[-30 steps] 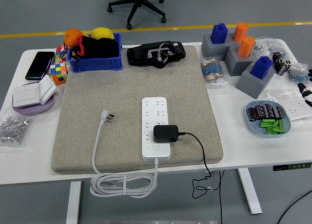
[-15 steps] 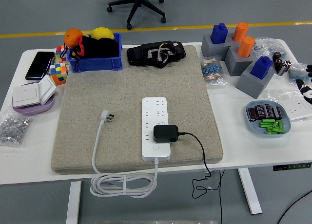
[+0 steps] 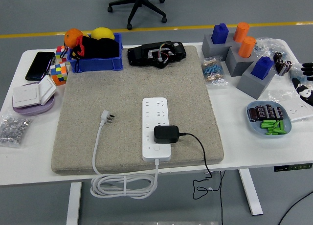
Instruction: Press the white button,pick up the black plug,place it near the board,insert it into the board
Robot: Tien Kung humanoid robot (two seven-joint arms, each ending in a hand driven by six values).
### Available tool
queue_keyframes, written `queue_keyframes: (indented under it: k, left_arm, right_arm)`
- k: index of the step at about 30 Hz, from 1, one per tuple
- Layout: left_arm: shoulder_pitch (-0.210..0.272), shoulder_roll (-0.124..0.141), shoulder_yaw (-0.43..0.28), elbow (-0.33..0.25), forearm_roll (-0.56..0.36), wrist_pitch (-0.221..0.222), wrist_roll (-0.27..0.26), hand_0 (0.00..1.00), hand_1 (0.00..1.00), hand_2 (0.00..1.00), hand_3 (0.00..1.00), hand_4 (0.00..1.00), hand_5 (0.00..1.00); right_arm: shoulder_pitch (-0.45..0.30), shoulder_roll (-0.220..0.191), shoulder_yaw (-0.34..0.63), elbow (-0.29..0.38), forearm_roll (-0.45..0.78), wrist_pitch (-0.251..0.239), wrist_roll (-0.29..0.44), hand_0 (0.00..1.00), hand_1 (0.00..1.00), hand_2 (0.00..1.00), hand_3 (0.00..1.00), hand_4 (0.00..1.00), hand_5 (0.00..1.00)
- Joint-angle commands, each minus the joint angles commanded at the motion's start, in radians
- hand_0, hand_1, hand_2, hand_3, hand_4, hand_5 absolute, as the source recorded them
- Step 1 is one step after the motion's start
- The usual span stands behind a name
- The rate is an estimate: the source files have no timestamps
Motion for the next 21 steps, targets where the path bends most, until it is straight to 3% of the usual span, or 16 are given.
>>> queue_keyframes:
  k: [21]
  left_arm:
    - [0.02,-0.003,-0.018,0.0,0.013,0.001,-0.001,0.474,0.499,0.499,0.585,0.565,0.269]
  right_arm:
    - [-0.017,0.01,0.023,-0.007,-0.001,0.004,0.001,0.598,0.603,0.595,0.596,0.797,0.197]
